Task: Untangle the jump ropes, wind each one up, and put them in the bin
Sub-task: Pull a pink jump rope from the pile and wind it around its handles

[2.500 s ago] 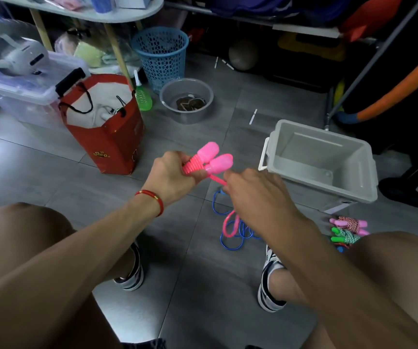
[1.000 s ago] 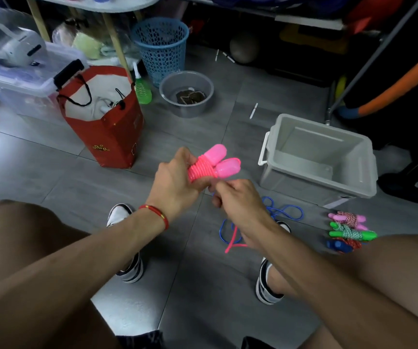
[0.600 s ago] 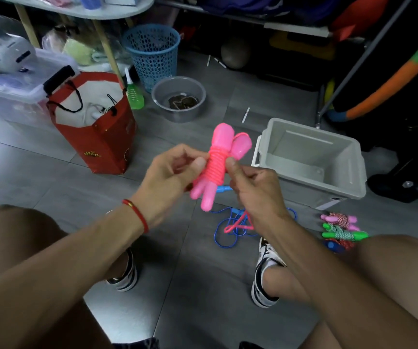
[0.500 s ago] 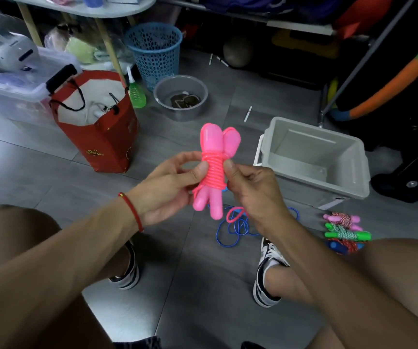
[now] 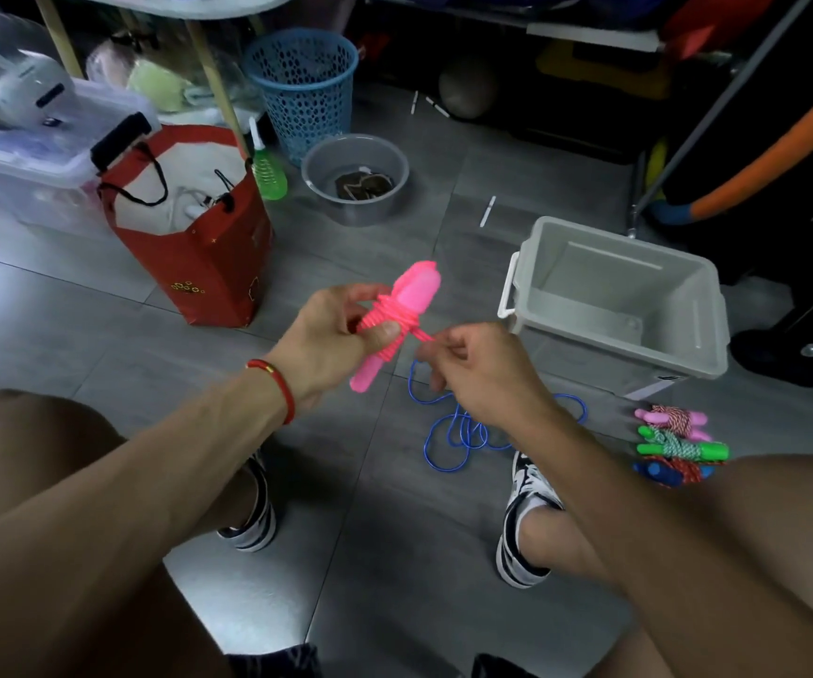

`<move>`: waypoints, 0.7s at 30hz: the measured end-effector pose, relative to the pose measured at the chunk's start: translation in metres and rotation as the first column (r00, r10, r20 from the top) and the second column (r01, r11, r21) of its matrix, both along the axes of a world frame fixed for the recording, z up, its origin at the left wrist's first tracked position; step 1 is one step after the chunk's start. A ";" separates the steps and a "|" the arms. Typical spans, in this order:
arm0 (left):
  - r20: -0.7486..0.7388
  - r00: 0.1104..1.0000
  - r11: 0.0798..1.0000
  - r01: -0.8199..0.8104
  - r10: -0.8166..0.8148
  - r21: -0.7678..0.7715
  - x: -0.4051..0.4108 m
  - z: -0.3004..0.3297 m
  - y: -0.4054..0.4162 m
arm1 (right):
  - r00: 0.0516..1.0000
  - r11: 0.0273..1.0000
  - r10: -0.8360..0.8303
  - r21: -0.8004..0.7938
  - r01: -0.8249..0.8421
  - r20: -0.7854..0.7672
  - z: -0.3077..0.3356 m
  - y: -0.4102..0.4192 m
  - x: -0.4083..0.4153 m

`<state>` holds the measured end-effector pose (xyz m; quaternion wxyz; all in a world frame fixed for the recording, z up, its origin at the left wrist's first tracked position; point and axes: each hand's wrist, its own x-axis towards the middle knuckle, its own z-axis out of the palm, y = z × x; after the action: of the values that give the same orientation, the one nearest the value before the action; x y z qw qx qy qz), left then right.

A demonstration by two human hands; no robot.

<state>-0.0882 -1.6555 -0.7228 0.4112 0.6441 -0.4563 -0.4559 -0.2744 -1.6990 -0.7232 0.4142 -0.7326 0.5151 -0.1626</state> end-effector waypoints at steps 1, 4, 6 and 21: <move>0.028 0.998 0.998 -0.055 0.055 0.004 0.001 -0.001 -0.002 | 1.000 1.000 0.007 0.016 -0.007 -0.027 0.002 0.001 0.002; 0.177 0.984 0.999 -0.034 0.038 -0.024 -0.002 -0.001 -0.003 | 1.000 1.000 -0.013 -0.014 0.013 -0.023 0.011 0.008 0.007; 0.264 0.964 1.000 -0.006 0.012 -0.022 -0.007 0.000 -0.002 | 0.998 0.996 -0.064 -0.058 0.064 0.016 0.015 0.013 0.010; -0.240 0.970 0.977 -0.074 0.025 -0.199 -0.015 0.022 0.012 | 0.880 0.977 -0.200 0.026 0.210 0.430 0.021 -0.001 -0.013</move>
<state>-0.1035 -1.6434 -0.7008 0.5385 0.5504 -0.4326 -0.4690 -0.2878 -1.7000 -0.7024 0.4902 -0.6244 0.4838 -0.3685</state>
